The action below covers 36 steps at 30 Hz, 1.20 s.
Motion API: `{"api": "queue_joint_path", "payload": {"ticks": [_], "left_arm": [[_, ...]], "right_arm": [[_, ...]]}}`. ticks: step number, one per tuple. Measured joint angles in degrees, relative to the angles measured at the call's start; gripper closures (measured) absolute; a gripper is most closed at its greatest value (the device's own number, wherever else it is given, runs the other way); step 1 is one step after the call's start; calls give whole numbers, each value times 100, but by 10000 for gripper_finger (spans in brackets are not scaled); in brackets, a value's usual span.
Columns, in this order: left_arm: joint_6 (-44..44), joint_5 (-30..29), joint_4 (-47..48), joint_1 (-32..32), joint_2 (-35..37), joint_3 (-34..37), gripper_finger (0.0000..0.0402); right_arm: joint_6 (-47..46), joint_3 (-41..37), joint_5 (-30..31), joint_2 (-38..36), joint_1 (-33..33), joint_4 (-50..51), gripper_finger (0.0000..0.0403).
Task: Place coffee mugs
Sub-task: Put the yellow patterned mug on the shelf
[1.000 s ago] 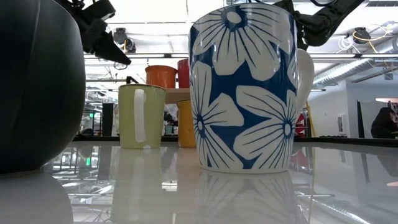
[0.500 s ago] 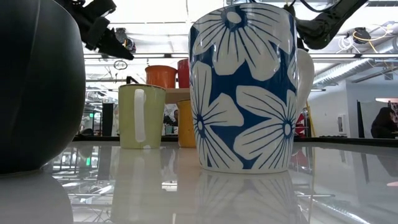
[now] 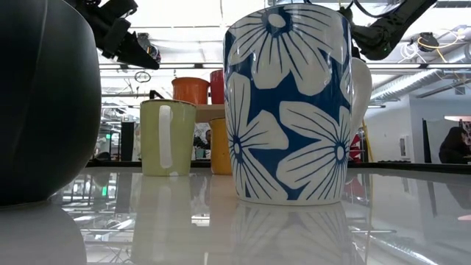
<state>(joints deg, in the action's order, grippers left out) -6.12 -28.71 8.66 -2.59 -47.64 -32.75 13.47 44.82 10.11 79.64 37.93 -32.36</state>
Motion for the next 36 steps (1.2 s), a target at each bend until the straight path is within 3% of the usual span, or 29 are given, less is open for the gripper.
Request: {"api": "queue_joint_path", "payload": {"ticks": [8, 19, 36], "left_arm": [[-7, 0, -4, 0, 0, 0, 286], [-13, 3, 2, 0, 2, 0, 286], [-112, 4, 5, 0, 4, 0, 286]], "right_arm": [[47, 0, -100, 46, 2, -410, 403], [-216, 17, -258, 756, 85, -1383, 403], [-178, -13, -433, 667, 57, -1617, 403]]}}
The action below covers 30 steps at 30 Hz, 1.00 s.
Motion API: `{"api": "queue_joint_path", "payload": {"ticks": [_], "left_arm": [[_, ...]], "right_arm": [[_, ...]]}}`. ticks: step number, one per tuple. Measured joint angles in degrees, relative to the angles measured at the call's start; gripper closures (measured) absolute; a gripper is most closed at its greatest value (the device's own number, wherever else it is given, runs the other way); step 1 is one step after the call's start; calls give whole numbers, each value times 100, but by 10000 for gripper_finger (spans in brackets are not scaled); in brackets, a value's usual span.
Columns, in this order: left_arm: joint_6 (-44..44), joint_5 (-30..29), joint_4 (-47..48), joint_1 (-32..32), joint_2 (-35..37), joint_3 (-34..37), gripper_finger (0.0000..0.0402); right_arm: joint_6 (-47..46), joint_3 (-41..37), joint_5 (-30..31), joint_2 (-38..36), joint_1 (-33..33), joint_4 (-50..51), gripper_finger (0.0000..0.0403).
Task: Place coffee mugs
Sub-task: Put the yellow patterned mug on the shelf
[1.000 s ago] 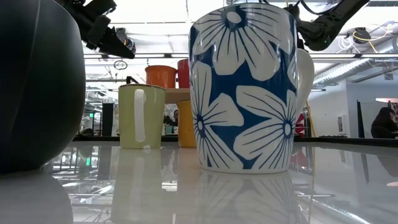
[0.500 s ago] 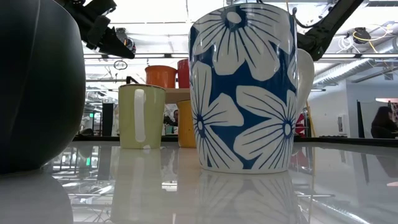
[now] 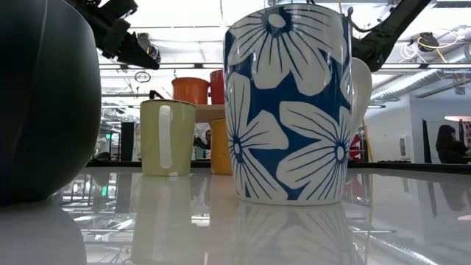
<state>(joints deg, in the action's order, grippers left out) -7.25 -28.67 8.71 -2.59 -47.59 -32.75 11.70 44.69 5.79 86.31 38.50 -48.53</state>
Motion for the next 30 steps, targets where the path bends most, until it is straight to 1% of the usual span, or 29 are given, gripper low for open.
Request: {"api": "queue_joint_path", "payload": {"ticks": [5, 8, 12, 15, 20, 25, 30], "left_arm": [[4, 0, 1, 0, 0, 0, 286], [4, 0, 2, 0, 0, 0, 286], [7, 0, 2, 0, 0, 0, 286], [4, 0, 2, 0, 0, 0, 286], [4, 0, -52, 0, 0, 0, 286], [2, 2, -118, 0, 2, 0, 286], [2, 2, -118, 0, 2, 0, 286]], "right_arm": [[10, 0, -3, -456, -4, 327, 403], [-7, 0, 8, -826, -94, 770, 403], [-96, 2, 7, -1221, -389, 1456, 403], [-107, 2, 65, -1290, -629, 1831, 403], [-136, 2, 317, -1284, -966, 2155, 403], [-202, 2, 349, -1255, -1138, 2430, 403], [-196, -45, 909, -1223, -1163, 2812, 403]]}}
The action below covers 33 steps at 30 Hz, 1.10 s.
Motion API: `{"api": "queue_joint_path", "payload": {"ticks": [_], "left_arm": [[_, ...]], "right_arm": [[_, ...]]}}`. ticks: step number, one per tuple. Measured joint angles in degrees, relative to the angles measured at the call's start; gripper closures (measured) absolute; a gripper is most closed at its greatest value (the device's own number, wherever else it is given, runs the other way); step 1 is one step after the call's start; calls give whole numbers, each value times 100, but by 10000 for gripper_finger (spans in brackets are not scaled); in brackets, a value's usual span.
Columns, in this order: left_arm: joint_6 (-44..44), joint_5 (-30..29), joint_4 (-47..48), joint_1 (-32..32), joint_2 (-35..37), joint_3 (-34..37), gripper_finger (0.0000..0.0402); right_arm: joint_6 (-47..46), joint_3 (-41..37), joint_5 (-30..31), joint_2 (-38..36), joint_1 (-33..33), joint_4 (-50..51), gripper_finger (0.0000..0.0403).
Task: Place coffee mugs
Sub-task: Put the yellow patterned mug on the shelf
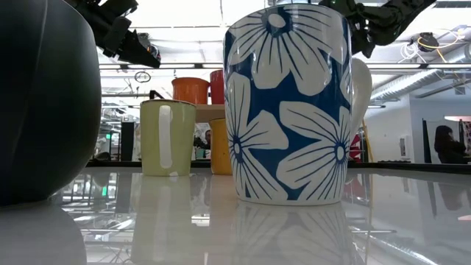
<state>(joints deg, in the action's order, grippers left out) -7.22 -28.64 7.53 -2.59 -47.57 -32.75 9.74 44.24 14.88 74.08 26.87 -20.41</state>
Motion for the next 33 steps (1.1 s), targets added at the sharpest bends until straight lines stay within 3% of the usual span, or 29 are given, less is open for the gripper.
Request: {"api": "queue_joint_path", "payload": {"ticks": [9, 33], "left_arm": [[0, 4, -5, 7, 0, 0, 286], [-7, 4, -3, 7, 0, 0, 286]], "right_arm": [[-57, -366, 30, 389, 124, -685, 403], [-53, -384, 1, 1297, 353, -1888, 403]]}}
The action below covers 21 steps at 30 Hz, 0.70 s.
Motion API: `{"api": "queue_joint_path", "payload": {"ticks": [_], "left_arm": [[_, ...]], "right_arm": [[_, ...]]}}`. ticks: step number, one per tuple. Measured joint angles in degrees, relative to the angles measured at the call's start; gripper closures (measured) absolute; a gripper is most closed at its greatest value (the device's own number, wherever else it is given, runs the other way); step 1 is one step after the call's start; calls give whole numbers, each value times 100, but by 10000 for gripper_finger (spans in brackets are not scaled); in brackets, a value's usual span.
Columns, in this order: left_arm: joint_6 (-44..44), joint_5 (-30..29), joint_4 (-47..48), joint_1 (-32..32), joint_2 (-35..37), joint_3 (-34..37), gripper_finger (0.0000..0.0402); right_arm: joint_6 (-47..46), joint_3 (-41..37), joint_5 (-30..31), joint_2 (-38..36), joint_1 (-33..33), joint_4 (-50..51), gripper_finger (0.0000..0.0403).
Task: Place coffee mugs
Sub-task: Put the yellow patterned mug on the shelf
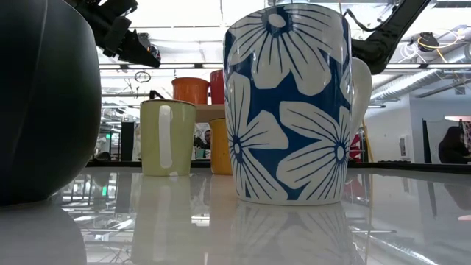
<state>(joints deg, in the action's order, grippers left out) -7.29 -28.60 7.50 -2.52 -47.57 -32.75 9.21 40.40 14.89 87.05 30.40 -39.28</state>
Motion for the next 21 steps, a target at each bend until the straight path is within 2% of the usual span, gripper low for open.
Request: {"api": "queue_joint_path", "payload": {"ticks": [10, 13, 21], "left_arm": [[-2, 0, -3, 0, 0, 0, 286], [-1, 0, -2, 0, 0, 0, 286], [0, 0, 0, 0, 0, 0, 286]], "right_arm": [[70, -2, -25, 2, 156, -127, 403], [34, -2, -195, -14, 156, -118, 403], [-95, -2, -352, -44, -72, 13, 403]]}}
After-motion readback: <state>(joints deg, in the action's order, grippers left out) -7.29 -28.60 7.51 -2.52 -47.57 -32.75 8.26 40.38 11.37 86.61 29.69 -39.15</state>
